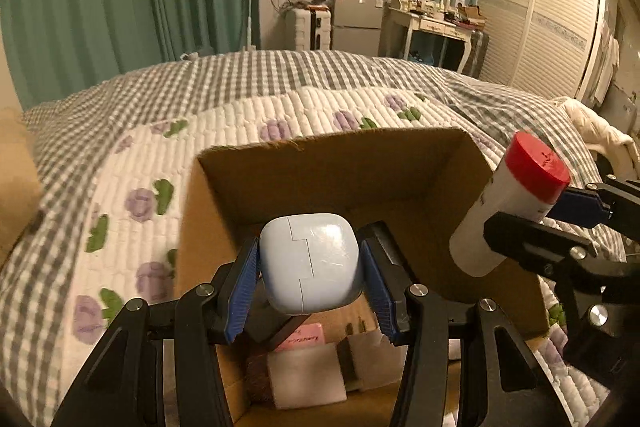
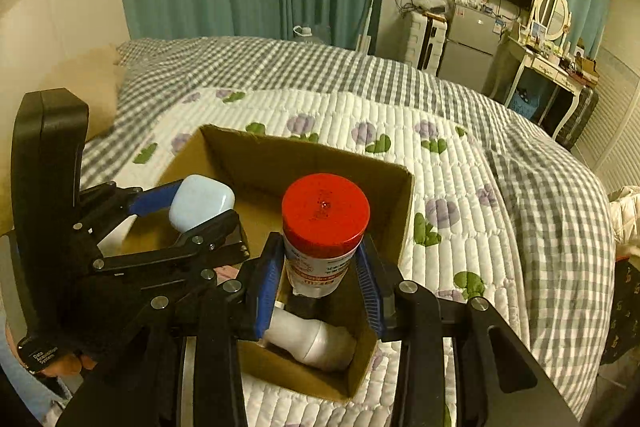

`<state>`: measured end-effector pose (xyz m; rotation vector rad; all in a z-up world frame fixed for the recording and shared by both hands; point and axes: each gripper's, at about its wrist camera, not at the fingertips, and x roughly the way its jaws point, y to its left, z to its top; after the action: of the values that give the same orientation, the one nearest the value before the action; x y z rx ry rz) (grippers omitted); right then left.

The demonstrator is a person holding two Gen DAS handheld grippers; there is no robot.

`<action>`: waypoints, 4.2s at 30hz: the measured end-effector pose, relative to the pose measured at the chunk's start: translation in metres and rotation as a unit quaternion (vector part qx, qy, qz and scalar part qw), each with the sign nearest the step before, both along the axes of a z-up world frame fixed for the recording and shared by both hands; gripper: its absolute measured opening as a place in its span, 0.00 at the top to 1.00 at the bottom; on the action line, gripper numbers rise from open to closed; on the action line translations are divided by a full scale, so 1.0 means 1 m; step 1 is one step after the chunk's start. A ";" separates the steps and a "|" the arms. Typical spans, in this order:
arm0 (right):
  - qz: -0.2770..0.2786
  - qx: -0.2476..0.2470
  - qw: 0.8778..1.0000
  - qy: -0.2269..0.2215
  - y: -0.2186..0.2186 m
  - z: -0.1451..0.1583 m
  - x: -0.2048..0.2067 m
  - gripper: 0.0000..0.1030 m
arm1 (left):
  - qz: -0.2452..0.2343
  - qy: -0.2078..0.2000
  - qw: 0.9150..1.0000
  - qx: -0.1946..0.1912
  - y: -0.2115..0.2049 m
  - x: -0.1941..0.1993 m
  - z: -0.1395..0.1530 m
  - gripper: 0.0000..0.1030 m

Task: Organize rigid objects

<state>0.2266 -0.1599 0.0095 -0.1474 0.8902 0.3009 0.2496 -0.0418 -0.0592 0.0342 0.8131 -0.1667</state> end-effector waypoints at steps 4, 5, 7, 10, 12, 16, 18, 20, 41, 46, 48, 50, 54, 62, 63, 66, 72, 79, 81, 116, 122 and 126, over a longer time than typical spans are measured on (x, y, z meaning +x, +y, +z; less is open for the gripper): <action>-0.002 -0.006 1.000 0.007 0.000 -0.008 0.008 0.65 | -0.009 0.004 1.000 0.001 -0.008 0.008 -0.007 0.49; -0.002 -0.010 1.000 0.008 -0.001 -0.009 0.010 0.65 | -0.010 0.008 1.000 -0.004 -0.009 0.010 -0.009 0.47; -0.003 -0.014 1.000 0.008 -0.002 -0.009 0.012 0.65 | -0.010 0.010 1.000 -0.010 -0.008 0.012 -0.010 0.43; -0.007 -0.018 1.000 0.008 -0.005 -0.009 0.018 0.65 | 0.004 -0.005 1.000 -0.008 -0.002 0.011 -0.005 0.28; -0.009 -0.022 1.000 0.009 -0.005 -0.010 0.022 0.65 | 0.015 -0.013 1.000 -0.011 0.004 0.011 0.000 0.28; -0.014 -0.021 0.999 0.024 -0.004 -0.018 0.035 0.65 | 0.025 -0.017 0.999 -0.015 0.016 0.011 0.008 0.28; -0.028 -0.020 0.999 0.023 -0.006 -0.025 0.042 0.65 | 0.029 -0.020 0.999 -0.012 0.019 0.008 0.011 0.28; -0.058 0.001 0.998 0.005 -0.014 -0.025 0.044 0.62 | 0.031 -0.025 0.999 -0.007 0.022 0.003 0.014 0.28; -0.061 0.064 0.986 -0.140 -0.031 0.130 -0.106 0.44 | 0.044 -0.170 0.984 0.027 0.024 -0.137 0.145 0.28; -0.061 0.091 0.981 -0.162 -0.030 0.144 -0.149 0.42 | 0.058 -0.210 0.976 0.001 0.030 -0.177 0.162 0.19; -0.067 0.086 0.979 -0.172 -0.027 0.142 -0.160 0.41 | 0.063 -0.226 0.972 -0.002 0.032 -0.186 0.162 0.14; -0.076 0.083 0.978 -0.178 -0.025 0.135 -0.167 0.41 | 0.068 -0.235 0.970 -0.003 0.034 -0.191 0.159 0.10; -0.078 0.080 0.973 -0.201 -0.021 0.118 -0.172 0.29 | 0.080 -0.235 0.969 -0.014 0.044 -0.195 0.139 0.00; -0.096 0.084 0.966 -0.223 -0.029 0.059 -0.171 0.00 | 0.084 -0.224 0.971 0.004 0.040 -0.200 0.090 0.00; -0.099 0.082 0.967 -0.221 -0.031 0.056 -0.171 0.00 | 0.085 -0.222 0.971 0.008 0.038 -0.198 0.087 0.00; -0.103 0.072 0.967 -0.222 -0.033 0.051 -0.169 0.00 | 0.090 -0.210 0.974 0.000 0.036 -0.196 0.079 0.00; -0.099 0.061 0.969 -0.220 -0.030 0.043 -0.168 0.00 | 0.092 -0.216 0.972 0.010 0.033 -0.194 0.075 0.00; -0.102 0.056 0.972 -0.207 -0.029 0.036 -0.167 0.00 | 0.093 -0.203 0.975 0.002 0.037 -0.190 0.068 0.00; -0.101 0.058 0.972 -0.203 -0.030 0.035 -0.166 0.00 | 0.092 -0.200 0.975 0.003 0.037 -0.190 0.065 0.00; -0.099 0.045 0.977 -0.183 -0.025 0.027 -0.161 0.00 | 0.095 -0.174 0.980 0.001 0.036 -0.187 0.058 0.00; -0.103 0.041 0.977 -0.181 -0.025 0.026 -0.161 0.00 | 0.088 -0.173 0.981 0.006 0.035 -0.188 0.057 0.00; -0.102 0.042 0.977 -0.180 -0.025 0.026 -0.161 0.00 | 0.085 -0.172 0.981 0.007 0.034 -0.188 0.057 0.00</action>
<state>0.0657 -0.1852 0.0350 -0.0301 0.5256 0.1140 0.0619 -0.0079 -0.0023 0.0068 0.4697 0.0082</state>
